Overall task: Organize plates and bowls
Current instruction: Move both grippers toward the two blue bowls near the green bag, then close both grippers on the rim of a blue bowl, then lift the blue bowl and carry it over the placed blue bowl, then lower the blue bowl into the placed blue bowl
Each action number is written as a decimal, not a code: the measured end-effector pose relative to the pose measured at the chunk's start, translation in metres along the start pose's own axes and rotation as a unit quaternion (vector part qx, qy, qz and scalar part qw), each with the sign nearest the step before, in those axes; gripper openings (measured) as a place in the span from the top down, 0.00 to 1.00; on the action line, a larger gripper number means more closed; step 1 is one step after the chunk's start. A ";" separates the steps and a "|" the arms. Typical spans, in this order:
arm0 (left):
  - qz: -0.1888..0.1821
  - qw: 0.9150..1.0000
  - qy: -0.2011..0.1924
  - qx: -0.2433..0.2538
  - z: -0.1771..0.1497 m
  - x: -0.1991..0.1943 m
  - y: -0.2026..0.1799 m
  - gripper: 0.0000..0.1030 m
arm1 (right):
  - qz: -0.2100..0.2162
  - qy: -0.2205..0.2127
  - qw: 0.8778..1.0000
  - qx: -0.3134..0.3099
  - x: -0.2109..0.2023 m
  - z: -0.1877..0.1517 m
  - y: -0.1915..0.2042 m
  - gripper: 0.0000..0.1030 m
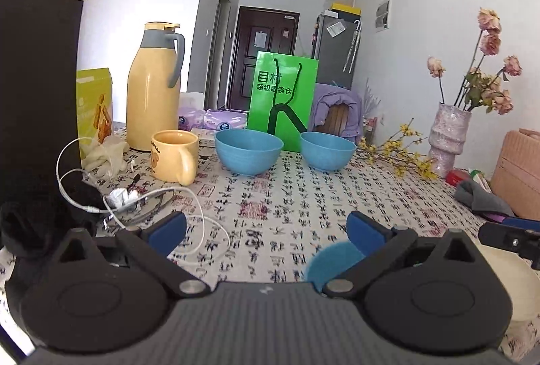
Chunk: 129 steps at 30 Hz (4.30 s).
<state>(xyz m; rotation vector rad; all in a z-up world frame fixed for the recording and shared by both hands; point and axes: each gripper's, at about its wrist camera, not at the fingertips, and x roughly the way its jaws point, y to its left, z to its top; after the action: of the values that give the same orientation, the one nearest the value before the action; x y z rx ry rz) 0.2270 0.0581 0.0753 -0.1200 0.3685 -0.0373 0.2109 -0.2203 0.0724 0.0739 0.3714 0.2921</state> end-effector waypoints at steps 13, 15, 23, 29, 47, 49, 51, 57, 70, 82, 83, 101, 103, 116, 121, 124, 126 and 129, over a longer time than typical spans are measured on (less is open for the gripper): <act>-0.016 0.993 0.078 -0.085 0.102 0.140 0.044 0.02 | 0.155 0.175 0.971 0.057 0.142 0.155 -0.058 0.16; -0.011 0.991 0.094 -0.093 0.114 0.168 0.050 0.05 | 0.161 0.200 0.965 0.044 0.176 0.177 -0.061 0.16; 0.068 0.981 0.146 -0.110 0.131 0.285 0.068 0.19 | 0.126 0.271 0.954 -0.020 0.339 0.197 -0.039 0.25; 0.102 0.978 0.169 -0.066 0.131 0.346 0.071 0.37 | 0.115 0.293 0.949 -0.017 0.437 0.170 -0.021 0.36; 0.120 0.971 0.203 -0.049 0.115 0.359 0.066 0.88 | 0.133 0.283 0.949 0.038 0.489 0.138 -0.001 0.81; 0.110 0.973 0.199 -0.048 0.116 0.347 0.060 0.88 | 0.129 0.280 0.951 0.023 0.480 0.140 0.001 0.82; 0.103 0.974 0.198 -0.047 0.115 0.335 0.055 0.87 | 0.127 0.275 0.953 0.012 0.467 0.143 -0.001 0.83; 0.083 0.975 0.200 -0.049 0.110 0.297 0.034 0.87 | 0.128 0.270 0.954 0.019 0.425 0.145 -0.013 0.83; 0.024 0.984 0.175 -0.030 0.115 0.190 -0.029 0.87 | 0.106 0.231 0.967 0.020 0.292 0.155 -0.042 0.85; -0.017 0.986 0.158 -0.042 0.098 0.081 -0.061 0.87 | 0.088 0.194 0.977 0.020 0.153 0.141 -0.047 0.85; -0.017 0.986 0.157 -0.042 0.095 0.072 -0.061 0.87 | 0.086 0.191 0.978 0.017 0.142 0.138 -0.045 0.85; -0.019 0.978 0.192 -0.073 0.022 -0.007 -0.032 0.88 | 0.108 0.230 0.967 0.022 0.057 0.062 -0.007 0.82; -0.021 0.976 0.200 -0.077 0.018 -0.006 -0.029 0.88 | 0.113 0.237 0.964 0.031 0.057 0.058 -0.007 0.82; -0.028 0.968 0.230 -0.095 0.005 0.001 -0.016 0.87 | 0.130 0.274 0.950 0.068 0.068 0.039 -0.013 0.79; -0.030 0.966 0.237 -0.099 0.003 0.003 -0.014 0.87 | 0.129 0.279 0.950 0.062 0.072 0.037 -0.010 0.78; -0.033 0.967 0.233 -0.101 0.005 0.002 -0.014 0.87 | 0.130 0.286 0.948 0.055 0.072 0.037 -0.008 0.71; -0.037 0.967 0.229 -0.103 0.007 0.002 -0.013 0.87 | 0.127 0.286 0.949 0.046 0.070 0.037 -0.006 0.66; -0.036 0.969 0.223 -0.099 0.008 0.001 -0.014 0.87 | 0.127 0.278 0.952 0.031 0.065 0.039 -0.003 0.64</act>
<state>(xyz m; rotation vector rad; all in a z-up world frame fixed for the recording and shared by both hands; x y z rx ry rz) 0.2309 0.0452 0.0845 -0.3261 0.8188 -0.1007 0.2843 -0.2043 0.0860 0.1002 0.9357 0.5582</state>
